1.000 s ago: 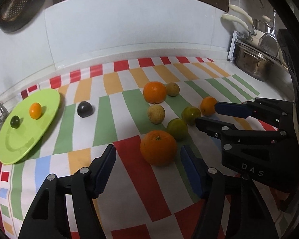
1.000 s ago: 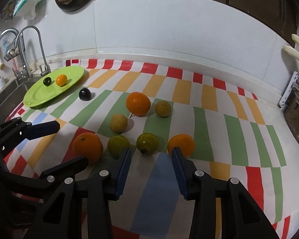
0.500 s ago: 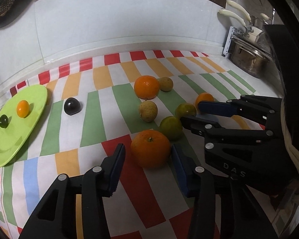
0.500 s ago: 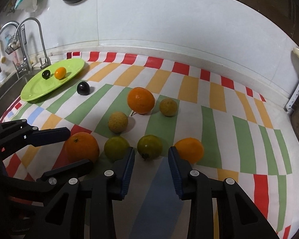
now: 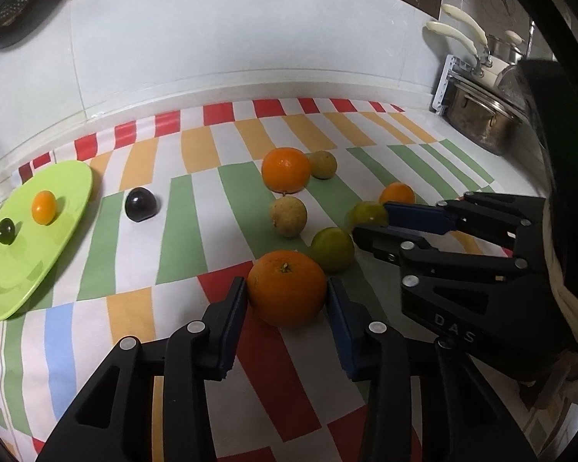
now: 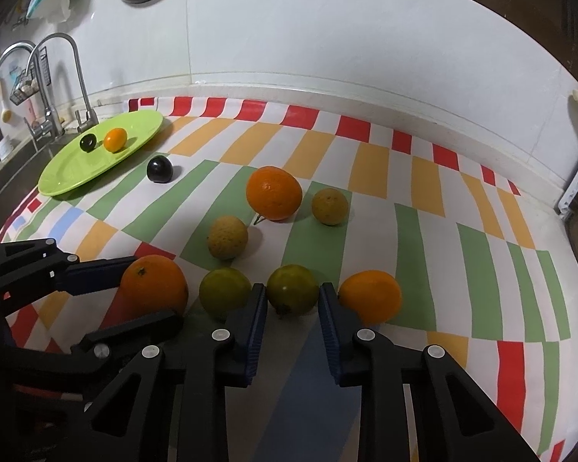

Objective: Organize fruits
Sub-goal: 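Grasp a large orange with the left gripper while the right gripper grasps a green tomato, then carry the large orange and green tomato in both grippers to the green plate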

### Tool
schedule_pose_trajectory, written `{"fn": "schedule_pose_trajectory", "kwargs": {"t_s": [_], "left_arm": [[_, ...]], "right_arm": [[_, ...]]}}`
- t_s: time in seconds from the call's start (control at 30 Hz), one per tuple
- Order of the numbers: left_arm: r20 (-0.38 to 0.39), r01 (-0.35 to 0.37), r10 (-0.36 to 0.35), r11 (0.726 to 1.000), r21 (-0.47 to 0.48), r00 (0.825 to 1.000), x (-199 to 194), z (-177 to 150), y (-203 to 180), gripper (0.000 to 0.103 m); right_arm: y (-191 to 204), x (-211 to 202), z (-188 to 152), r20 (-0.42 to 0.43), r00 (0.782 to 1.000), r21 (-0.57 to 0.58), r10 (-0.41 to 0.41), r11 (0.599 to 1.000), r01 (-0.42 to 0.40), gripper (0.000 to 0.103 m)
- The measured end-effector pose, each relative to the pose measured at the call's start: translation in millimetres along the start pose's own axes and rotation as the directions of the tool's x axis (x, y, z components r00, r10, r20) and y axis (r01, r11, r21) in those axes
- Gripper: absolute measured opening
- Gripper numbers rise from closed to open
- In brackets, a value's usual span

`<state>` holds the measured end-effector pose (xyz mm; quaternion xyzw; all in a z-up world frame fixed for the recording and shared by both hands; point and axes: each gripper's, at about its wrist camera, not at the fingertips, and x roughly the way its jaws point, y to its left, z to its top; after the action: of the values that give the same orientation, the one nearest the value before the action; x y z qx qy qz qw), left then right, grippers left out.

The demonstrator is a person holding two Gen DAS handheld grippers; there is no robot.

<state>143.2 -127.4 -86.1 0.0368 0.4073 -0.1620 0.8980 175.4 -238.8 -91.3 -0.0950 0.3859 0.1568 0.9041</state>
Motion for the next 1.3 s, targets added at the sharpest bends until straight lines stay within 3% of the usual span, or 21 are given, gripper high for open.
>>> {"fn": "schedule_pose_trajectory", "kwargs": {"t_s": [0.5, 0.93, 1.3], "left_arm": [[0.103, -0.027, 0.028, 1.0, -0.011, 0.994, -54.8, -1.1, 10.8, 0.041], [0.199, -0.071, 0.074, 0.997, -0.018, 0.977, -116.3, -3.3, 35.6, 0.041], [0.23, -0.089, 0.098, 0.995, -0.048, 0.968, -150.4, -5.0, 69.5, 0.04]], "right_arm": [[13.8, -48.8, 1.3, 0.082, 0.996, 0.044, -0.018, 0.999, 0.014, 0.028], [55.6, -98.5, 13.6, 0.183, 0.983, 0.038, -0.015, 0.999, 0.008, 0.028], [91.7, -118.0, 32.8, 0.252, 0.968, 0.068, 0.008, 0.997, -0.026, 0.028]]}}
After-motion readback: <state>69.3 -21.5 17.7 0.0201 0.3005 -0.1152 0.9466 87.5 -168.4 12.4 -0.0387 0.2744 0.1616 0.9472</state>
